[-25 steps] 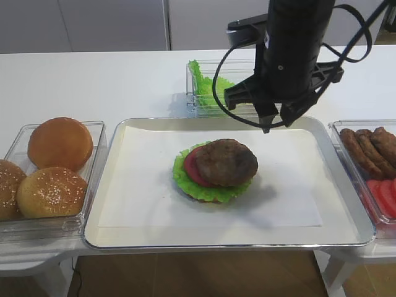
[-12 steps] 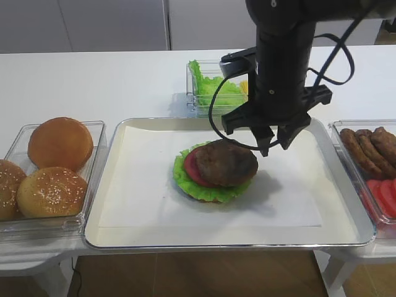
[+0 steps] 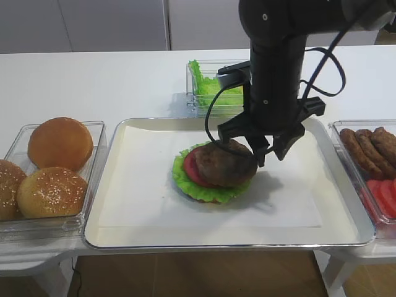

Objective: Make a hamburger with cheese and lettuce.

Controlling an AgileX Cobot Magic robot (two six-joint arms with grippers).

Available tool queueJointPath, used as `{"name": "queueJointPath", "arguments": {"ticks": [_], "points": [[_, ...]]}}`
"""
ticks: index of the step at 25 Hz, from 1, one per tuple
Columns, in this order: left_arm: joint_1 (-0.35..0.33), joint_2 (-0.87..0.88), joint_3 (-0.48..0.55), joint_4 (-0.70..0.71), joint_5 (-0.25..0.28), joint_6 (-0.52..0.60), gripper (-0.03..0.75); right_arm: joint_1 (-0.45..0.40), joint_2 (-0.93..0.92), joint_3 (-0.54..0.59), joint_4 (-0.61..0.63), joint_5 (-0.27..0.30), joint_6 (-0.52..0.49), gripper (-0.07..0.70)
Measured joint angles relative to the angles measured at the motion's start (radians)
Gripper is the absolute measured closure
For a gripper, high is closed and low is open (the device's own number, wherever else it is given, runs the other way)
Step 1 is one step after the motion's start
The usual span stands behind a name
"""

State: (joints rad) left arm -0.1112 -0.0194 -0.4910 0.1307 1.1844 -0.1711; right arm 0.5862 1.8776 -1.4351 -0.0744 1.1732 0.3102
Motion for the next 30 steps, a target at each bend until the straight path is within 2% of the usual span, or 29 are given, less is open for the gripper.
{"name": "queueJointPath", "arguments": {"ticks": [13, 23, 26, 30], "points": [[0.0, 0.0, 0.0, 0.0, 0.0, 0.0, 0.346, 0.0, -0.02, 0.0, 0.026, 0.0, -0.003, 0.363], [0.0, 0.0, 0.0, 0.0, 0.0, 0.0, 0.346, -0.006, -0.077, -0.002, -0.066, 0.036, -0.006, 0.353], [0.0, 0.0, 0.0, 0.0, 0.0, 0.0, 0.346, -0.043, -0.114, -0.002, -0.057, 0.043, -0.012, 0.341], [0.0, 0.0, 0.0, 0.0, 0.0, 0.0, 0.346, -0.133, -0.172, -0.002, -0.044, 0.047, -0.023, 0.332]]}}
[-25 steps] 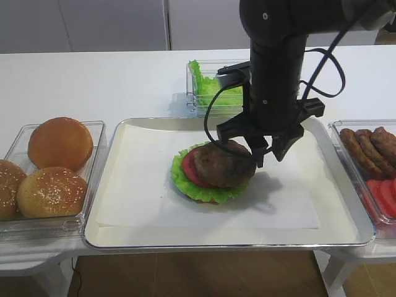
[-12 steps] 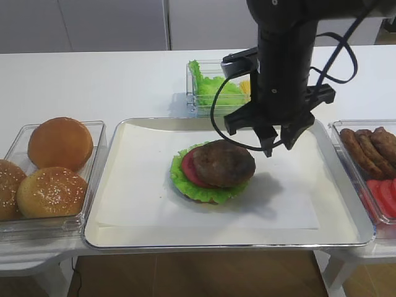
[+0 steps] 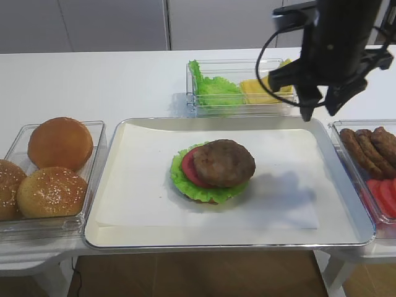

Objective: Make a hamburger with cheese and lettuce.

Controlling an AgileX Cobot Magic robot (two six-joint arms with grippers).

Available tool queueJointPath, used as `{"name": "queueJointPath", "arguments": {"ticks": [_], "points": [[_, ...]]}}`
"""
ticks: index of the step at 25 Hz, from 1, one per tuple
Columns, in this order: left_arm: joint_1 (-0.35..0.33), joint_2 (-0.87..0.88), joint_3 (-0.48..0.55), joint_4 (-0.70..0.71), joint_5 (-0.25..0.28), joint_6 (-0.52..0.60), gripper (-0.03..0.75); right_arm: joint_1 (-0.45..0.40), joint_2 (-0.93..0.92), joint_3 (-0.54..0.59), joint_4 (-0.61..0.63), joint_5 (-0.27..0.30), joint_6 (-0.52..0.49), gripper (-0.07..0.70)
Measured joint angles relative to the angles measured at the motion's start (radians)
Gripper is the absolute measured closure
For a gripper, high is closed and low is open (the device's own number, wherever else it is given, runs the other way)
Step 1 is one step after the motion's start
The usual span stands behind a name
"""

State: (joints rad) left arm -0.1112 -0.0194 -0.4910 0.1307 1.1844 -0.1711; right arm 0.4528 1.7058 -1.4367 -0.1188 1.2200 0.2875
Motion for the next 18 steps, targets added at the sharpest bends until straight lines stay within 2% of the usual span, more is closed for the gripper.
{"name": "queueJointPath", "arguments": {"ticks": [10, 14, 18], "points": [[0.0, 0.0, 0.0, 0.0, 0.0, 0.0, 0.346, -0.215, -0.19, 0.008, 0.028, 0.015, -0.049, 0.331], [0.0, 0.0, 0.0, 0.0, 0.0, 0.0, 0.346, -0.251, -0.304, 0.073, 0.028, 0.017, -0.059, 0.331], [0.0, 0.0, 0.0, 0.0, 0.0, 0.0, 0.346, -0.253, -0.437, 0.193, 0.037, 0.021, -0.069, 0.331]]}}
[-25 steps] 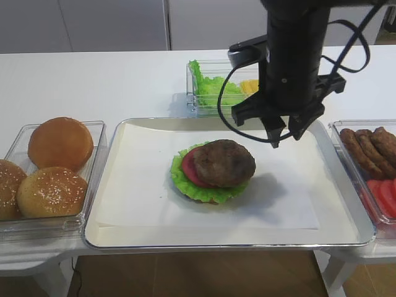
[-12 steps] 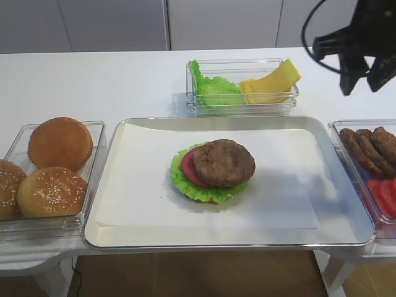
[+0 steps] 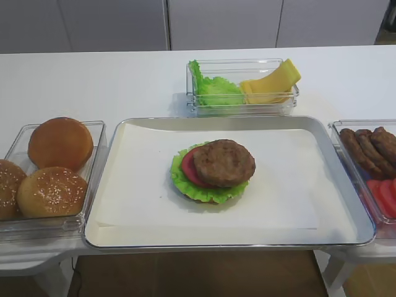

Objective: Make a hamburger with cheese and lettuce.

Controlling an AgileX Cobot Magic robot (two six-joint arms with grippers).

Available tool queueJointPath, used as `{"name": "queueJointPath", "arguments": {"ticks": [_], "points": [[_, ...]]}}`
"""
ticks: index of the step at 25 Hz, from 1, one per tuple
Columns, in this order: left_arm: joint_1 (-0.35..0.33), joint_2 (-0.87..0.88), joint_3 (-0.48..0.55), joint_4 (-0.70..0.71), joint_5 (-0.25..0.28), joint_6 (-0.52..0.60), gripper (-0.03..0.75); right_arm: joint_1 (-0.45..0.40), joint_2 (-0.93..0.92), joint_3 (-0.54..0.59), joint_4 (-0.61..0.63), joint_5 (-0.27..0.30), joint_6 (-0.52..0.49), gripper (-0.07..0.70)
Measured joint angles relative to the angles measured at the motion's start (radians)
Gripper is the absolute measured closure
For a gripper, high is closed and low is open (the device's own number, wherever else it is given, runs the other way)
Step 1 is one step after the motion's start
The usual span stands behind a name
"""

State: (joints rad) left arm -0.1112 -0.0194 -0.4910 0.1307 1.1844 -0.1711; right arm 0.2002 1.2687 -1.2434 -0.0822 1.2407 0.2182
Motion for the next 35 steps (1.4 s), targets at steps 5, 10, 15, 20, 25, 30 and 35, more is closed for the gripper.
{"name": "queueJointPath", "arguments": {"ticks": [5, 10, 15, 20, 25, 30, 35], "points": [[0.0, 0.0, 0.0, 0.0, 0.0, 0.0, 0.346, 0.0, -0.204, 0.159, 0.036, 0.004, -0.006, 0.331], [0.0, 0.0, 0.0, 0.0, 0.0, 0.0, 0.346, 0.0, -0.418, 0.292, 0.065, 0.009, -0.008, 0.331], [0.0, 0.0, 0.0, 0.0, 0.0, 0.0, 0.346, 0.0, -0.661, 0.4, 0.082, 0.018, -0.019, 0.331], [0.0, 0.0, 0.0, 0.0, 0.0, 0.0, 0.346, 0.0, -0.883, 0.483, 0.096, 0.029, -0.04, 0.331], [0.0, 0.0, 0.0, 0.0, 0.0, 0.0, 0.346, 0.0, -1.054, 0.566, 0.159, 0.031, -0.131, 0.331], [0.0, 0.0, 0.0, 0.0, 0.0, 0.0, 0.346, 0.0, -1.183, 0.665, 0.224, 0.01, -0.209, 0.331], [0.0, 0.0, 0.0, 0.0, 0.0, 0.0, 0.346, 0.0, -1.224, 0.736, 0.227, -0.076, -0.218, 0.331]]}}
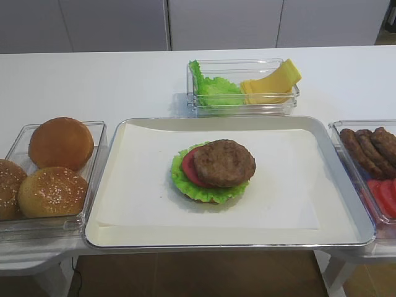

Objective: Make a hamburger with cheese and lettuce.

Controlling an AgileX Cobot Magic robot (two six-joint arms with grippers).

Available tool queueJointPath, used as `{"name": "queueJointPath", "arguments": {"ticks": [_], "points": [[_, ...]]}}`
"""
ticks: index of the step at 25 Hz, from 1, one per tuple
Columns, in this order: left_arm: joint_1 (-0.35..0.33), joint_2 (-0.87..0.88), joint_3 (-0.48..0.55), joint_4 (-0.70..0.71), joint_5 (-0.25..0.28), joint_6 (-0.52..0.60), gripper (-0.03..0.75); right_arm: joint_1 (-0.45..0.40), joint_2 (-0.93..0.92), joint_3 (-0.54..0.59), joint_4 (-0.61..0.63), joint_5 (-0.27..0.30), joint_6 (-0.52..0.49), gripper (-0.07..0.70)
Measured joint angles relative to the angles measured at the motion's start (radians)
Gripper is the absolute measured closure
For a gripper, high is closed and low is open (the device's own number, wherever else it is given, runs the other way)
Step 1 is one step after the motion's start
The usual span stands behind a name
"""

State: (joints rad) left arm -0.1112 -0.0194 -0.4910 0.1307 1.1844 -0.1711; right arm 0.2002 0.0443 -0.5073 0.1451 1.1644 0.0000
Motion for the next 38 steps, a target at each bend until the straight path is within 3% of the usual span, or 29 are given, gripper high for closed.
{"name": "queueJointPath", "arguments": {"ticks": [10, 34, 38], "points": [[0.0, 0.0, 0.0, 0.0, 0.0, 0.0, 0.346, 0.0, 0.0, 0.009, -0.062, -0.025, -0.054, 0.307], [0.0, 0.0, 0.0, 0.0, 0.0, 0.0, 0.346, -0.001, -0.056, 0.019, -0.052, -0.04, -0.056, 0.3], [0.0, 0.0, 0.0, 0.0, 0.0, 0.0, 0.346, -0.036, -0.059, 0.019, -0.05, -0.04, -0.056, 0.3]]}}
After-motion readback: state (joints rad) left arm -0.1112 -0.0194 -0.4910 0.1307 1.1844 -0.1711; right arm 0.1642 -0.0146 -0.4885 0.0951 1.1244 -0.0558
